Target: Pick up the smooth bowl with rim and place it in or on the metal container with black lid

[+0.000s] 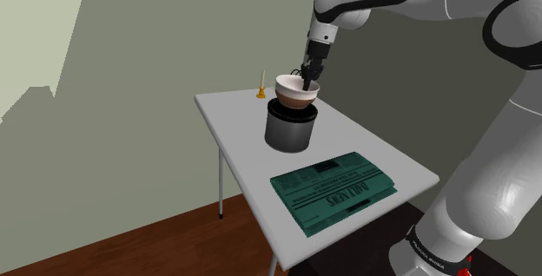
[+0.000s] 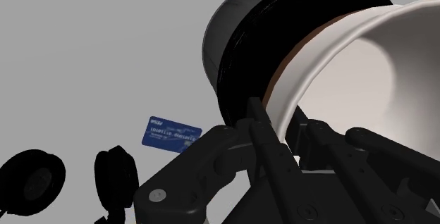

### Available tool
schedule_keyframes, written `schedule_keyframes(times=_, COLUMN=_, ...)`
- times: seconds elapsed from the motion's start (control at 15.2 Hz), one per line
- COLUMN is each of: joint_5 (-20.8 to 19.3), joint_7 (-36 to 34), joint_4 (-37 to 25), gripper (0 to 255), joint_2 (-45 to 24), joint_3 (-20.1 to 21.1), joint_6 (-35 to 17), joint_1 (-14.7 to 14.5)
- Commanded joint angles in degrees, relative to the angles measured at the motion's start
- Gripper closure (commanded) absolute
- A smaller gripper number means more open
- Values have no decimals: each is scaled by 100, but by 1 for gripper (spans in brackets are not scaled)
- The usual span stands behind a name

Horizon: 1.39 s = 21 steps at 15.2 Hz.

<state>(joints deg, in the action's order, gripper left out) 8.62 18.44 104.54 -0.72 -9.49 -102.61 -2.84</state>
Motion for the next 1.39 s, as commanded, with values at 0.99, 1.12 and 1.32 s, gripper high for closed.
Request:
schedule_keyframes(times=0.99, joint_5=-7, joint_7=0, joint_4=-225, gripper=0, joint_2=-3, joint_3=-17, joint_6=219, joint_1=17)
schedule_keyframes(times=1.12, joint_5=-13, joint_7=-7, joint_4=-596, gripper=0, joint_2=-28, joint_3=-39, joint_6=568, joint_1=40)
schedule_keyframes(times=1.32, joint_5=-13, joint_7=-7, joint_4=-595, gripper=0, joint_2=-27, joint_3=-39, joint_6=568, joint_1=40)
